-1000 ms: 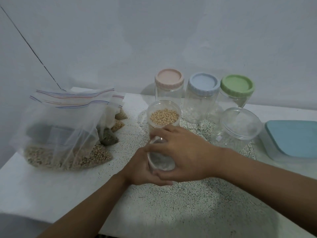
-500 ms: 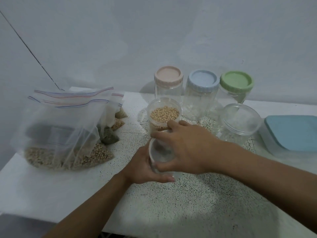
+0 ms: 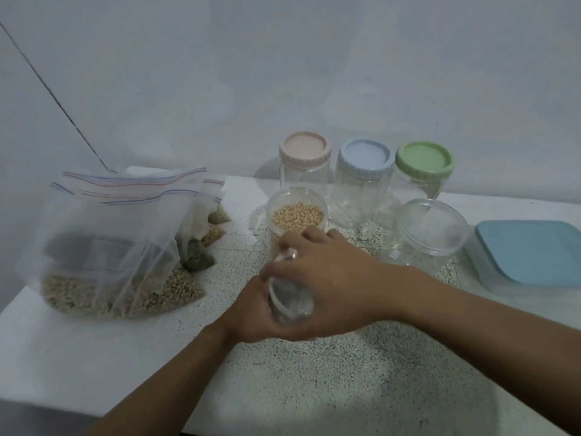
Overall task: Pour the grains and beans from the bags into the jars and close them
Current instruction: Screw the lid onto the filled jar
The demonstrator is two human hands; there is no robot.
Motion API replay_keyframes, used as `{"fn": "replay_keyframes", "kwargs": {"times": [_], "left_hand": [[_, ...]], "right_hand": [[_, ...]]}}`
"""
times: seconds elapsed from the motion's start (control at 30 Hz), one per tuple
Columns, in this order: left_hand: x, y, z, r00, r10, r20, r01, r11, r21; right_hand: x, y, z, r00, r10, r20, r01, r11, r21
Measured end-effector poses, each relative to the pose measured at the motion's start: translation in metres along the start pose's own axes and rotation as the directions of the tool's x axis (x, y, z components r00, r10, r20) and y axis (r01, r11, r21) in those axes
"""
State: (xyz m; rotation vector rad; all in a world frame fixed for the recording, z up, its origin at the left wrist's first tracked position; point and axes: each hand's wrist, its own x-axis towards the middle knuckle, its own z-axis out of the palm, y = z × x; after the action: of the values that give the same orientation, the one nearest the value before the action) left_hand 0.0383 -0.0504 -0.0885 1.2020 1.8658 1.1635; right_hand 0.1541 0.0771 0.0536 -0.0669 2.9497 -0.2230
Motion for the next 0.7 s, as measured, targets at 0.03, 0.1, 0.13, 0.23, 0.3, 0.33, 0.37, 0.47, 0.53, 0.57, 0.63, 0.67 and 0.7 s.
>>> {"fn": "replay_keyframes", "kwargs": {"times": [0.03,0.1,0.13,0.23,0.3,0.33,0.37,0.47,0.53,0.57,0.63,0.67,0.7], "left_hand": [[0.001,-0.001,0.000,1.000,0.017,0.001,-0.017,1.000,0.008],[0.003,0.006,-0.003,1.000,0.028,0.012,-0.028,0.999,-0.015],[0.003,0.011,-0.004,0.999,0.037,0.015,-0.036,0.999,-0.027],[0.004,0.016,-0.003,0.997,0.071,0.030,-0.070,0.997,-0.027],[0.004,0.020,-0.003,0.996,0.073,0.041,-0.072,0.997,-0.029],[0.004,0.024,-0.004,0.996,0.071,0.047,-0.070,0.997,-0.018],[0.005,0.025,-0.006,0.996,0.082,0.046,-0.081,0.996,-0.019],[0.003,0.027,-0.007,0.993,0.109,0.055,-0.110,0.994,0.021],[0.002,0.029,-0.007,0.995,0.083,0.062,-0.085,0.996,0.025],[0.002,0.028,-0.007,0.995,0.076,0.065,-0.078,0.997,0.026],[0.001,0.028,-0.006,0.996,0.059,0.061,-0.061,0.998,0.025],[0.000,0.028,-0.007,0.996,0.060,0.061,-0.061,0.998,0.015],[-0.001,0.027,-0.007,0.997,0.053,0.056,-0.053,0.999,0.001]], "right_hand": [[0.000,0.005,-0.003,0.999,-0.041,0.023,0.039,0.996,0.077],[0.000,0.011,-0.006,1.000,-0.006,-0.011,0.008,0.971,0.238],[-0.001,0.011,-0.005,0.998,0.053,-0.033,-0.043,0.965,0.258],[0.000,0.005,0.006,0.978,0.207,0.030,-0.208,0.978,0.015],[0.000,0.001,0.014,0.966,0.255,0.034,-0.254,0.966,-0.040],[0.000,-0.001,0.016,0.966,0.256,0.013,-0.256,0.966,-0.029],[0.000,-0.002,0.017,0.970,0.244,-0.003,-0.244,0.970,-0.018],[0.000,-0.004,0.015,0.987,0.161,-0.024,-0.161,0.987,-0.013],[-0.001,-0.001,0.014,0.994,0.103,-0.040,-0.104,0.994,-0.014],[-0.003,0.001,0.013,0.996,0.072,-0.056,-0.073,0.997,-0.010],[-0.010,0.006,0.008,0.995,0.007,-0.103,-0.004,0.999,0.033],[-0.015,0.008,0.005,0.991,-0.002,-0.137,0.015,0.995,0.097],[-0.020,0.012,0.002,0.984,0.022,-0.175,0.014,0.980,0.200]]}}
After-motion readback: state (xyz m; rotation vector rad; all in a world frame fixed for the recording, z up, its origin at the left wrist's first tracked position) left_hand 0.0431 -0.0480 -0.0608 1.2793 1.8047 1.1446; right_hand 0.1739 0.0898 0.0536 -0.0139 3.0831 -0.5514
